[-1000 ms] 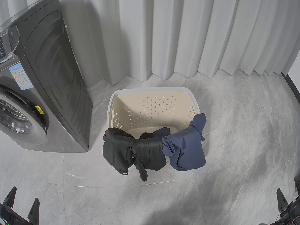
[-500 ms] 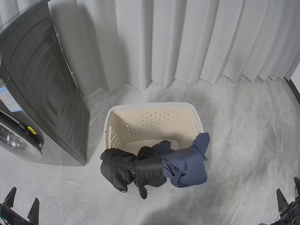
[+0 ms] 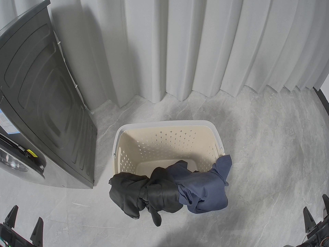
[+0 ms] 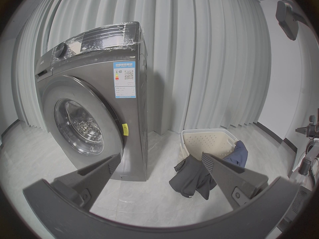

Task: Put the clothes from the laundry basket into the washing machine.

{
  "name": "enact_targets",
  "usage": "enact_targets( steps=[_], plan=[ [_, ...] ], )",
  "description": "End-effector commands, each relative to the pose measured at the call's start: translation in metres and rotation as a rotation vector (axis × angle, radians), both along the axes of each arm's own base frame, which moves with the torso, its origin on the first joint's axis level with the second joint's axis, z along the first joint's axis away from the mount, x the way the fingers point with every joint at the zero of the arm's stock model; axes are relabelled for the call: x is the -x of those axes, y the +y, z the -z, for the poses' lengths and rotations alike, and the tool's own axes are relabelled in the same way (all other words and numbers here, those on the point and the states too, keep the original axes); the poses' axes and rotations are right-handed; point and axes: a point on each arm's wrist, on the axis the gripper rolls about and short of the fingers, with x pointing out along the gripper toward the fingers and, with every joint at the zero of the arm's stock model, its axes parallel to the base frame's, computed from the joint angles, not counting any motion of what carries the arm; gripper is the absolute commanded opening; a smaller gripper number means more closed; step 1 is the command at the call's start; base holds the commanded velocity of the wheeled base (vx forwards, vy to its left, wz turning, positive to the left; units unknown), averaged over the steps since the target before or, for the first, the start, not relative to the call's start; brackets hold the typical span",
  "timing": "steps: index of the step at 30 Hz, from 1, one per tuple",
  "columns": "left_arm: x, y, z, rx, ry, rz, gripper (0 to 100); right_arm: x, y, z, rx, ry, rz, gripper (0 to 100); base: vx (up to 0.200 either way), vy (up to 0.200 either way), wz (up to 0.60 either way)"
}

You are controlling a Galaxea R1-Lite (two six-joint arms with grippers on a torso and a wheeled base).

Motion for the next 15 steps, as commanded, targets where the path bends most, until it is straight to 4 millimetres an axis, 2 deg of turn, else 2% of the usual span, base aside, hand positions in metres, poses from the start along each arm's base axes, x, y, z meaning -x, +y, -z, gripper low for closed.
enact_targets(
  steps=[1, 15],
  plan=[
    [-0.0004, 0.0, 0.0048, 0.0, 0.007, -0.001, 100, -0.0001, 0.0, 0.0052, 0.0, 0.003, -0.001, 100, 0.0, 0.0, 0.0],
    [-0.0004, 0.0, 0.0047, 0.0, 0.005, -0.001, 100, -0.0001, 0.0, 0.0052, 0.0, 0.003, -0.001, 100, 0.0, 0.0, 0.0]
  ],
)
